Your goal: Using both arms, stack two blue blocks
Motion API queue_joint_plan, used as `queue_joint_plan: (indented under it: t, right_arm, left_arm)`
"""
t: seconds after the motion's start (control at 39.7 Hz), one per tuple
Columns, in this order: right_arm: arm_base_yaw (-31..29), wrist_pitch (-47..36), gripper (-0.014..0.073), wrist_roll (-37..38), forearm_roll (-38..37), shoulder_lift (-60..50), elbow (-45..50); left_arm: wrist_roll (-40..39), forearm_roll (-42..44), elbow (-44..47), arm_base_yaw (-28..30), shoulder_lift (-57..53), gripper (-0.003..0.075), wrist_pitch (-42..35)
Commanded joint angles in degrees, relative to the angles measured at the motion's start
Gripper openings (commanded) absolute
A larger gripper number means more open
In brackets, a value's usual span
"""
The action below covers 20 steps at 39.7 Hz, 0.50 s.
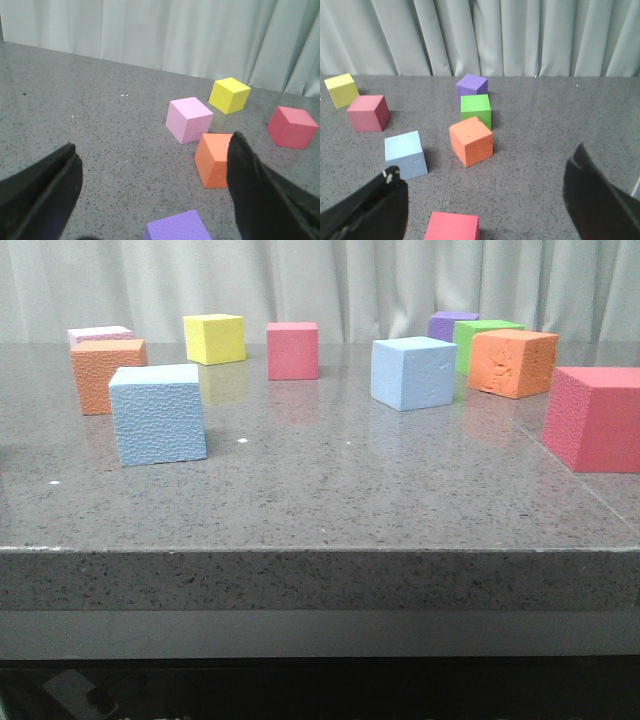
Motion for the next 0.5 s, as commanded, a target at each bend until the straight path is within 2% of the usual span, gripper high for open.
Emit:
queue_joint_plan:
  t: [0.0,0.15,0.28,0.48]
  right_arm:
    - [0.08,-0.92,0.0632,-0.37,0.26,4.93,-5.35]
    - [0.08,3.42,0.0632,-0.37,0.26,13.50,-10.81]
    - [0.43,3.52,0.0632,-0.37,0.26,20.05,-14.94]
    - [5.98,6.98,0.0632,-2.54,0.26,31.56,-24.03]
  left_arm:
    - [-0.22,-0.11,-2.17,0.13,-1.58,0.0564,-3.57]
    - [-0.22,-0.11,-2.17,0.13,-2.51,0.0564,-0.32]
    - [-0.22,-0.11,-2.17,0.13,-2.51,0.0565,1.63]
    - [-0.22,-0.11,-2.17,0.13,-2.51,0.0564,1.93]
